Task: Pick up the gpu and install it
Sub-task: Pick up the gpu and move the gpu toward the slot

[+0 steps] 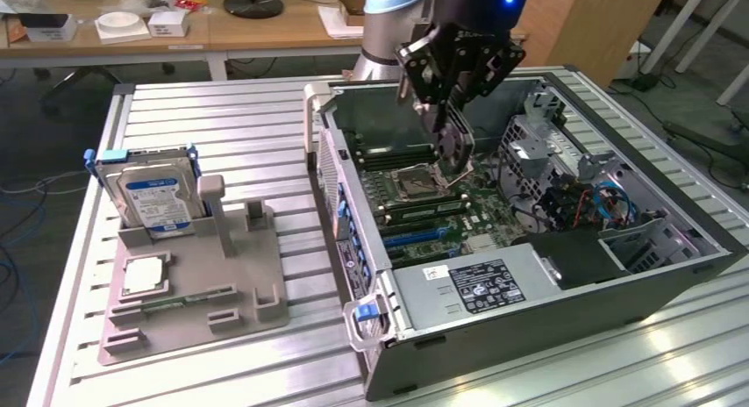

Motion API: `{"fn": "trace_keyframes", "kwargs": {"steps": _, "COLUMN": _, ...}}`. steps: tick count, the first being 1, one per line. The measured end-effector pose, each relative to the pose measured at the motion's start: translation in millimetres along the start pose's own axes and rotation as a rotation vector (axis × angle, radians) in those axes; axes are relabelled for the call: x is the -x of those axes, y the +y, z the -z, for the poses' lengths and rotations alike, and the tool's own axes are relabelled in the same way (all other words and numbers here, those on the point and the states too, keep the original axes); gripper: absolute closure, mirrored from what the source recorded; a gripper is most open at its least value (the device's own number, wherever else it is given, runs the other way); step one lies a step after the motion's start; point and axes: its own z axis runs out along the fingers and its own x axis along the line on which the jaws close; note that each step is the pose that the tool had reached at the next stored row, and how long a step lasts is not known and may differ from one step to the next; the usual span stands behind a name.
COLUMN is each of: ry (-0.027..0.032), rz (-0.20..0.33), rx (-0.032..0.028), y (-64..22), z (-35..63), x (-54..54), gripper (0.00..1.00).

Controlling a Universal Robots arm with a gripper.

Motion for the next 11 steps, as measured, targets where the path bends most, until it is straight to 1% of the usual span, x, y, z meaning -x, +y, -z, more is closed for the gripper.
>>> {"fn": "trace_keyframes", "kwargs": {"steps": 11, "ry": 0.0, "rz": 0.0, "rx": 0.0, "y": -1.6, "z": -1.0, "x": 33.4, "gripper": 0.73}}
